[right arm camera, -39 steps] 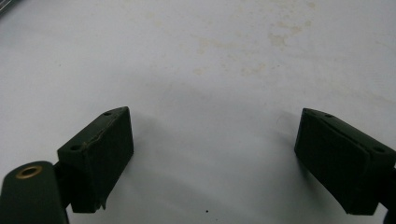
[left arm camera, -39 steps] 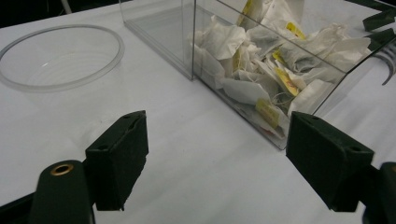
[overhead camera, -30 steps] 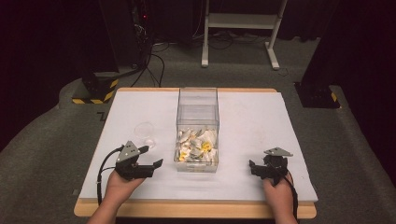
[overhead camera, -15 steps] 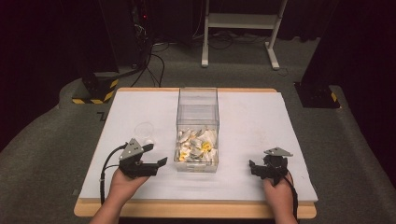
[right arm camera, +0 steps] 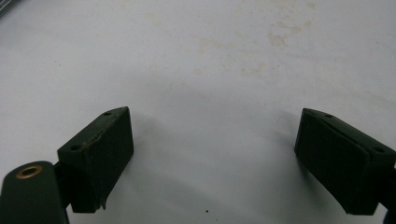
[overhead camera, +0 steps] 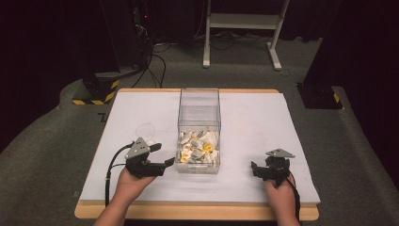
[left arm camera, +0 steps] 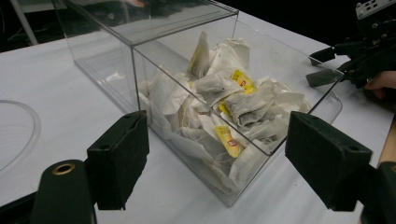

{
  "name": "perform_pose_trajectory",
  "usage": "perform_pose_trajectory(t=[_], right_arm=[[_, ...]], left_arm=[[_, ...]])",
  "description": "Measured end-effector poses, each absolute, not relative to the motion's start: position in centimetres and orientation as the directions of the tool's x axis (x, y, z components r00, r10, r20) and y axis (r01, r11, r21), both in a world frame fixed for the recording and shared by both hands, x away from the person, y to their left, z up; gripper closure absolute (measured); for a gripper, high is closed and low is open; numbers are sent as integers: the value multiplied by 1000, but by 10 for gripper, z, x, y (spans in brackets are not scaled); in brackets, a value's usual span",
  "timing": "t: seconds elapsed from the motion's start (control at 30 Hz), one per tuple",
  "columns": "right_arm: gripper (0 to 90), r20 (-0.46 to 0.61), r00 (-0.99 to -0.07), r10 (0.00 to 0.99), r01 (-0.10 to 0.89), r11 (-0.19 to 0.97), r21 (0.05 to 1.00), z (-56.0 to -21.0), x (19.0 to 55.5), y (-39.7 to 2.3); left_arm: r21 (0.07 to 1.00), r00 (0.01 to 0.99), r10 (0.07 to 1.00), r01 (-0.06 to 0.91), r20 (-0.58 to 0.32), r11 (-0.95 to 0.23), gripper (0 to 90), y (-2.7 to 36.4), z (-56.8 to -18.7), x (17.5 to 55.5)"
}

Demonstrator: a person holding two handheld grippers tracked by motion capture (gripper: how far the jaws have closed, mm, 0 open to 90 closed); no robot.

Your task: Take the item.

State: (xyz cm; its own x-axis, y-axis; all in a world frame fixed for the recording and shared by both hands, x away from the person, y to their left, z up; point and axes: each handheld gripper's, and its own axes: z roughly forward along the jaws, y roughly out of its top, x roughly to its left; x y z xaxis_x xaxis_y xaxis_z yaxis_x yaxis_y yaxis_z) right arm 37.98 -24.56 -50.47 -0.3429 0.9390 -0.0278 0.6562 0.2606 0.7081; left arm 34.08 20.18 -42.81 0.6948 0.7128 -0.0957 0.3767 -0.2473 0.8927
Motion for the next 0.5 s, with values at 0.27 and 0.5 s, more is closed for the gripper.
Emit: perform_pose_trajectory(t=[0.27, 0.5], right_arm=[[115, -28, -343, 939, 656, 261, 708, -505, 380, -246], [115, -27, -343, 939, 656, 260, 708, -505, 380, -246]], left_arm=[[894, 714, 695, 365, -89, -261, 221, 191, -424, 344], [894, 727, 681, 360, -90, -266, 228, 184, -422, 347]])
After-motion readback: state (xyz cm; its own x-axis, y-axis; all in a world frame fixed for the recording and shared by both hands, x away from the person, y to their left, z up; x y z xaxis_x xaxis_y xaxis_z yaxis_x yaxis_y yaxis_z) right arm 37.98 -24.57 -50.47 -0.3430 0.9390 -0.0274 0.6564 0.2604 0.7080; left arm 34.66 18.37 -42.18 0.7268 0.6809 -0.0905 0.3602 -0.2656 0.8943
